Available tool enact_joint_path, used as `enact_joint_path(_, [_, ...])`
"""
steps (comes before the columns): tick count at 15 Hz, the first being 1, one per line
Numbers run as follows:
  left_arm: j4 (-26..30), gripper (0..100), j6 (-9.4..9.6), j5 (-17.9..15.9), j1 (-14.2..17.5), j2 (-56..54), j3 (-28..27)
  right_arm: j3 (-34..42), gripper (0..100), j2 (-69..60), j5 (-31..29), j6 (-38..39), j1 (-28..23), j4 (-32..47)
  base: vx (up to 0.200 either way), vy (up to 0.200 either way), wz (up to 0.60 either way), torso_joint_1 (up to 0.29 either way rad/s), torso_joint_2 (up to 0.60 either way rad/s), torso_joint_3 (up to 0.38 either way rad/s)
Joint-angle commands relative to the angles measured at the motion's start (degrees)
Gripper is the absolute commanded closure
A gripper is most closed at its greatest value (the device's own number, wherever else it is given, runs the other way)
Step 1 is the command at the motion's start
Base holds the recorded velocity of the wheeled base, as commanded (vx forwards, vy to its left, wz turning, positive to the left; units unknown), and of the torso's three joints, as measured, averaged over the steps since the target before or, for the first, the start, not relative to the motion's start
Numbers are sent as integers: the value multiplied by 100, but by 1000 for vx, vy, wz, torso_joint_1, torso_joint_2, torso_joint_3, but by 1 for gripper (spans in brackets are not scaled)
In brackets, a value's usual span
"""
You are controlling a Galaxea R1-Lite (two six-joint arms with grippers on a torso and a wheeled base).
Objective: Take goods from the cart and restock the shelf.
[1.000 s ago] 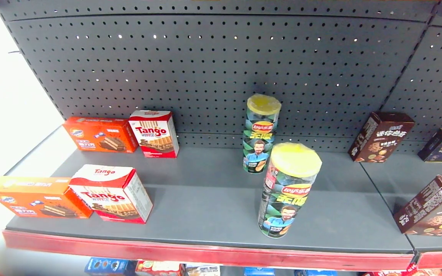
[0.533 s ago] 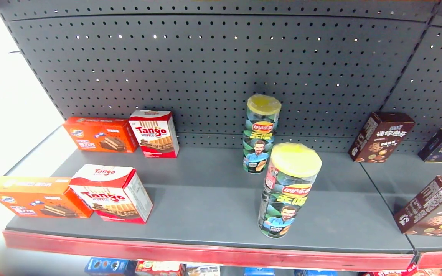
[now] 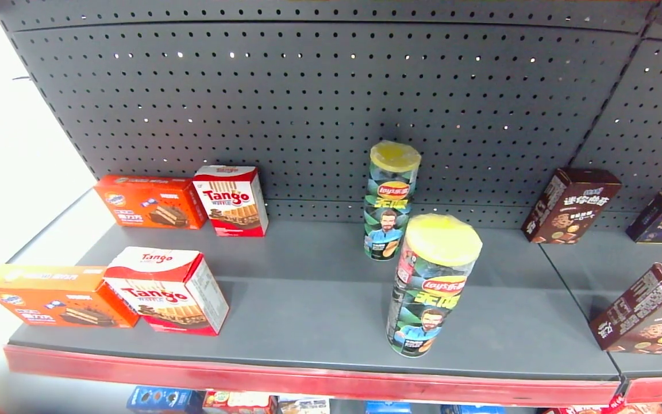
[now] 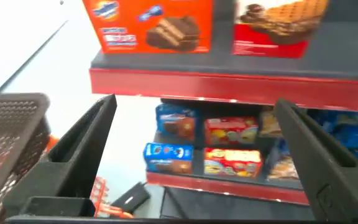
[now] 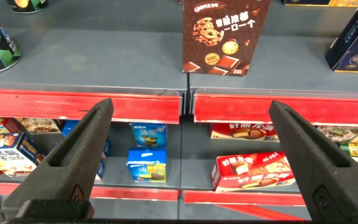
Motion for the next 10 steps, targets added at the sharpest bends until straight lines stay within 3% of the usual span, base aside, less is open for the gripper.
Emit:
enact_joint_path(1, [-5,0,70,-530,-5,22,5,1,0,9,-4,-1,-1,-1,0,0,0,0,0,0])
enact_joint_path(5, [4,0,35,-513,-13,22,-4,1,0,9,31,-1,-1,-1,0,0,0,0,0,0])
enact_joint_path(6, [4,0,-79,-504,-13,22,-4,1,0,18,49,-10,-1,8,0,0,0,0,0,0])
enact_joint_path(7, [4,0,-70,-504,-13,22,-4,-8,0,0,49,-54,-1,-1,0,0,0,0,0,0])
enact_joint_path(8, [4,0,-62,-513,-13,22,-4,-641,0,334,137,-72,-9,-89,0,0,0,0,0,0])
enact_joint_path(9, [4,0,-79,-513,-13,22,-4,-1546,0,1802,198,-72,35,-124,0,0,0,0,0,0])
enact_joint_path(10, [4,0,-70,-513,-13,22,-4,-1933,0,2373,462,-230,210,-168,0,0,0,0,0,0])
